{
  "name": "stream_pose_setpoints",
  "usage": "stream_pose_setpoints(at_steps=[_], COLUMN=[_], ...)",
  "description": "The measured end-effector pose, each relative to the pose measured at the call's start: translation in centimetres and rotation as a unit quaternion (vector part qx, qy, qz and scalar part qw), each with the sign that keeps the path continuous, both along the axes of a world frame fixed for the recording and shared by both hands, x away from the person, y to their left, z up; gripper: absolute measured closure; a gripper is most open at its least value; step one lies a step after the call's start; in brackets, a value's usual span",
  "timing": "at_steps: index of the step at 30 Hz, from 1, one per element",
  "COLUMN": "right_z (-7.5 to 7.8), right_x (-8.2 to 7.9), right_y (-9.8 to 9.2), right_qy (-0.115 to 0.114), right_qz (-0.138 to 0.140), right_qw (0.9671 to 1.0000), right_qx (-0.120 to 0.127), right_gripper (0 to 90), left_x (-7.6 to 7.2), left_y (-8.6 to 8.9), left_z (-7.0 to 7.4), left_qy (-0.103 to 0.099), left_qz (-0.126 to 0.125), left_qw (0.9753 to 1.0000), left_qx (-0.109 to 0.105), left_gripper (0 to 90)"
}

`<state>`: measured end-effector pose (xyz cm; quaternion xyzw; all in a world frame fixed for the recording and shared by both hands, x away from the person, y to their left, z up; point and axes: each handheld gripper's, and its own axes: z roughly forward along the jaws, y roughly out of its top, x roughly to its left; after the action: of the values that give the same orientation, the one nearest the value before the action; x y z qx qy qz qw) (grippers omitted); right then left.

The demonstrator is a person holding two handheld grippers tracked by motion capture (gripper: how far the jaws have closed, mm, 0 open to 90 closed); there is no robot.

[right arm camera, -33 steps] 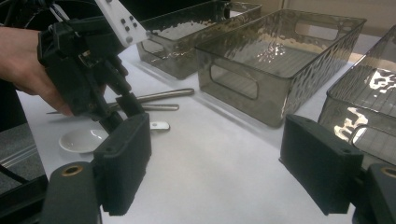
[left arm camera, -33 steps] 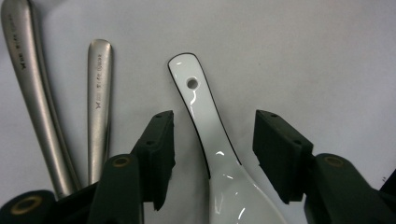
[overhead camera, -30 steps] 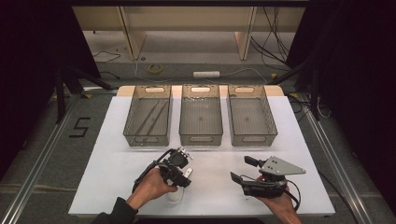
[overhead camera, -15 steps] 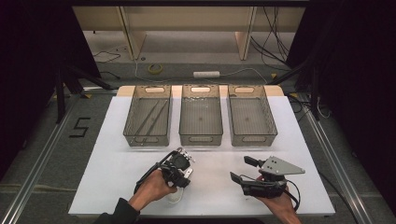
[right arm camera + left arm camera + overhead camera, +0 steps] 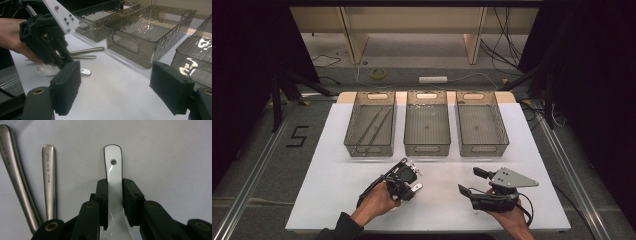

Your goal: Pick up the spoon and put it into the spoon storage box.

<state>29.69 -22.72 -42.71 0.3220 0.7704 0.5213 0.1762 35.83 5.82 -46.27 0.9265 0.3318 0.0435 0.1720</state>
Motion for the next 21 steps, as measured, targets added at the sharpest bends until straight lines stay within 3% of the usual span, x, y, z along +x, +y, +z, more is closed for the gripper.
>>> stream_pose_setpoints(at_steps=[10, 12, 21], right_z=[0.0, 0.0, 0.0], right_x=[0.0, 0.0, 0.0], right_y=[-0.1, -0.1, -0.1], right_qy=[-0.002, -0.002, 0.0], right_qz=[0.001, 0.001, 0.001], right_qw=[1.0, 1.0, 1.0], right_qx=[0.0, 0.0, 0.001], right_gripper=[25.6, 25.6, 25.6], left_x=[0.4, 0.5, 1.0], left_y=[0.9, 1.1, 2.1], left_z=[1.2, 1.4, 2.9], left_qy=[-0.017, -0.012, -0.022], left_qz=[0.005, 0.009, 0.016], left_qw=[0.9992, 0.9987, 0.9952], left_qx=[-0.036, -0.049, -0.094], left_gripper=[75.2, 75.2, 75.2])
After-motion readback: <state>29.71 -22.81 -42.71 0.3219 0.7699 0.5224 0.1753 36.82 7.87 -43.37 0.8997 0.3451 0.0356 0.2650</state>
